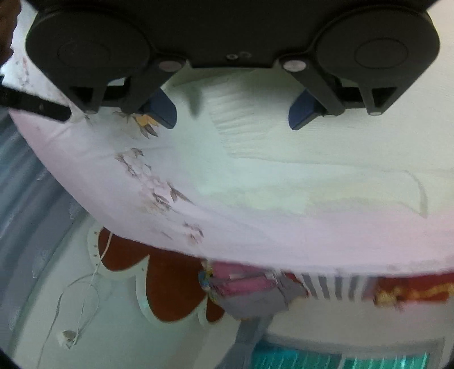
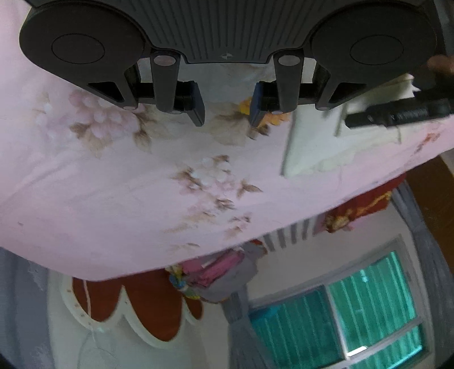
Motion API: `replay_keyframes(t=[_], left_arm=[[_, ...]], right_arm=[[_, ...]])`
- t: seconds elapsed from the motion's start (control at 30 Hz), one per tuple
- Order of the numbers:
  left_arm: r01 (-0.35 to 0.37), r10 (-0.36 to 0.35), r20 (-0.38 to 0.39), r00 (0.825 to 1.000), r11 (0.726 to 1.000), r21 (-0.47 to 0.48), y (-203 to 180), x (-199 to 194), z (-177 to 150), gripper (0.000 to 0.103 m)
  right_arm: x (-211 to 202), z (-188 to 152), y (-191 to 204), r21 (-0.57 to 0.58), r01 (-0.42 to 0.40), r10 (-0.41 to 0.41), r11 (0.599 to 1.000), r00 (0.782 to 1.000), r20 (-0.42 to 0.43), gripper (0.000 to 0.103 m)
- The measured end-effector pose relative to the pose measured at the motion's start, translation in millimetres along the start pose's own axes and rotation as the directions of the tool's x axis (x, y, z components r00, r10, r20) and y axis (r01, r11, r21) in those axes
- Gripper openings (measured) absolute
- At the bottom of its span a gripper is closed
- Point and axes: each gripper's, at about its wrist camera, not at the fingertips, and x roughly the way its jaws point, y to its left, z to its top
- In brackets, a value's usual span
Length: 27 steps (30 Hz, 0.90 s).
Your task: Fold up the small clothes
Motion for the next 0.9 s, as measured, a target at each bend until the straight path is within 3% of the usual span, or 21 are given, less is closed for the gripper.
replay_keyframes(t=[0.1,0.17,0.23,0.37,0.43,0.57,0.63,0.67,0.8,0.9], left_arm=[[-0.051,0.053,0.066,0.996,0.998,-0.039,23.2,-45.3,-8.5,0.083],[-0.130,0.138,0.093,0.986,0.988,-0.088,49.5,-80.6,-16.3,0.079],[-0.203,0.219,0.108,0.970,0.969,-0.139,77.1,-111.3,-25.0,0.075],[-0.344,0.377,0.105,0.920,0.907,-0.243,137.1,-164.0,-45.1,0.072],[-0.364,0.399,0.066,0.915,0.884,-0.292,159.6,-171.6,-51.6,0.072],[-0.354,0.382,0.044,0.923,0.889,-0.290,170.3,-165.4,-51.9,0.072],[-0.355,0.378,0.030,0.926,0.892,-0.280,171.8,-155.6,-50.4,0.072],[-0.360,0.379,0.021,0.925,0.892,-0.275,173.6,-151.0,-49.8,0.070],[-0.382,0.395,0.005,0.919,0.891,-0.246,175.3,-137.1,-48.3,0.062],[-0.389,0.398,-0.001,0.917,0.898,-0.205,179.1,-137.1,-50.5,0.055]], right_arm=[[5.5,4.8,11.6,0.026,-0.066,0.066,0.997,0.998,-0.011,0.035],[15.0,7.4,20.1,0.055,-0.118,0.120,0.992,0.992,-0.038,0.035],[25.6,6.6,32.4,0.089,-0.170,0.176,0.981,0.982,-0.065,0.035],[51.0,2.7,61.8,0.113,-0.228,0.240,0.967,0.964,-0.114,0.035],[62.8,-0.8,77.1,0.113,-0.240,0.254,0.964,0.959,-0.130,0.035],[85.0,-8.0,97.4,0.126,-0.234,0.254,0.964,0.950,-0.179,0.036],[91.8,-10.3,104.2,0.124,-0.230,0.250,0.965,0.950,-0.187,0.069],[93.6,-12.1,106.3,0.125,-0.231,0.251,0.965,0.951,-0.181,0.071],[102.8,-16.0,114.8,0.126,-0.232,0.254,0.964,0.946,-0.200,0.070],[111.0,-15.7,123.4,0.109,-0.234,0.252,0.966,0.944,-0.213,0.047]])
